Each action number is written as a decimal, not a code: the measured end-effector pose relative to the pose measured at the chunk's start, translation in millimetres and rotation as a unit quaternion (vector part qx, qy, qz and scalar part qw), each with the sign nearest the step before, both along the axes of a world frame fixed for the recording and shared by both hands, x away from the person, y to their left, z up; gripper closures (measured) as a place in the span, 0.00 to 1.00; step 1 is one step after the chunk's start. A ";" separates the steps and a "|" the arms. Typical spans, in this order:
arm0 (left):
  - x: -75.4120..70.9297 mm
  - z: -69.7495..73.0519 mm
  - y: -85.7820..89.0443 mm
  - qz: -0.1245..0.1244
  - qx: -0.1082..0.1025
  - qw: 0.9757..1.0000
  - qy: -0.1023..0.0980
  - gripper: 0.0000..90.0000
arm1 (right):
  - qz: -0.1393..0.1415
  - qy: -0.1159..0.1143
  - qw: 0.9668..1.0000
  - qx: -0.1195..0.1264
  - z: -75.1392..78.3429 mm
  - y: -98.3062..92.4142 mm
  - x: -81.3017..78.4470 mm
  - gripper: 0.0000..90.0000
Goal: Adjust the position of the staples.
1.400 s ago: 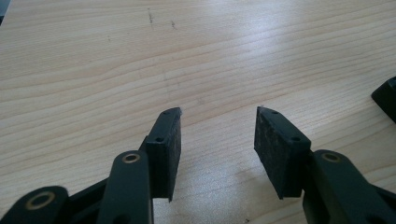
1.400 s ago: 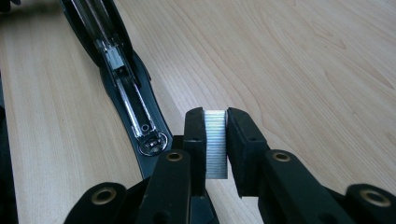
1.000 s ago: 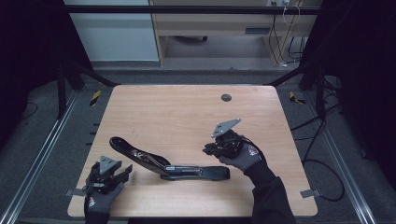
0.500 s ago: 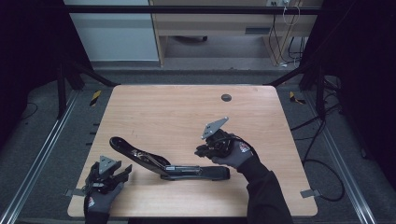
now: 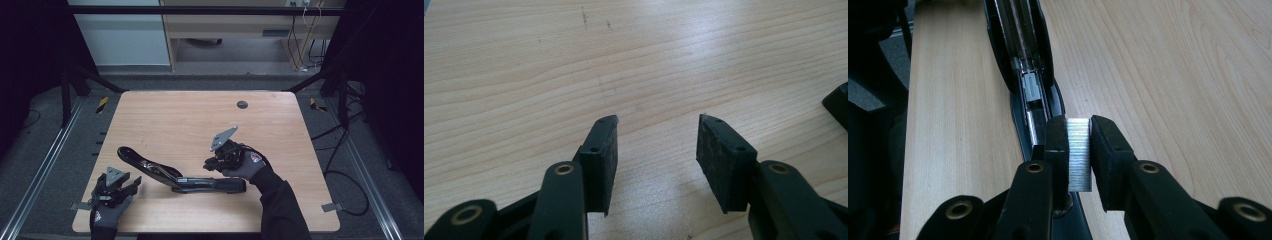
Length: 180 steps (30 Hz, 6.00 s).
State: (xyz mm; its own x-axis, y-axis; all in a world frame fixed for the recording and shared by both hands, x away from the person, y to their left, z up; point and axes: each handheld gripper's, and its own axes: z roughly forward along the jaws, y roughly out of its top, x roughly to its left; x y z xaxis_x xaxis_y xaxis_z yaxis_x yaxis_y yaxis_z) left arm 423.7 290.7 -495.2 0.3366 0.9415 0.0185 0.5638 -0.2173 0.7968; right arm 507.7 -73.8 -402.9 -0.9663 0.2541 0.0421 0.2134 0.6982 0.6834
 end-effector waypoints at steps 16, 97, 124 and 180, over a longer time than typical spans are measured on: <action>0.1 0.0 0.3 0.000 0.002 1.000 0.000 0.56 | 0.043 0.007 0.999 -0.010 -9.5 11.0 -1.8 0.87; 0.5 -1.2 -1.0 0.000 0.005 1.000 0.002 0.56 | 0.086 0.016 0.995 -0.052 -37.6 11.3 -0.9 0.87; 0.4 -0.9 -0.9 -0.001 0.007 1.000 0.002 0.56 | 0.066 0.034 0.996 -0.047 -37.9 10.4 1.6 0.86; 0.6 -1.2 -1.3 0.000 0.007 1.000 0.002 0.56 | 0.061 -0.001 0.997 -0.036 -32.7 7.3 -5.5 0.84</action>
State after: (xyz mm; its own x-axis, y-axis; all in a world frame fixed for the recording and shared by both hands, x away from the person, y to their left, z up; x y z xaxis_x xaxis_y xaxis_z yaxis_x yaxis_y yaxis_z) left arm 424.3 289.4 -496.4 0.3365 0.9412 0.0305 0.5678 -0.2286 0.7908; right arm 502.2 -66.5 -435.6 -0.9902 0.1374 0.0254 0.1225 0.7666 0.6304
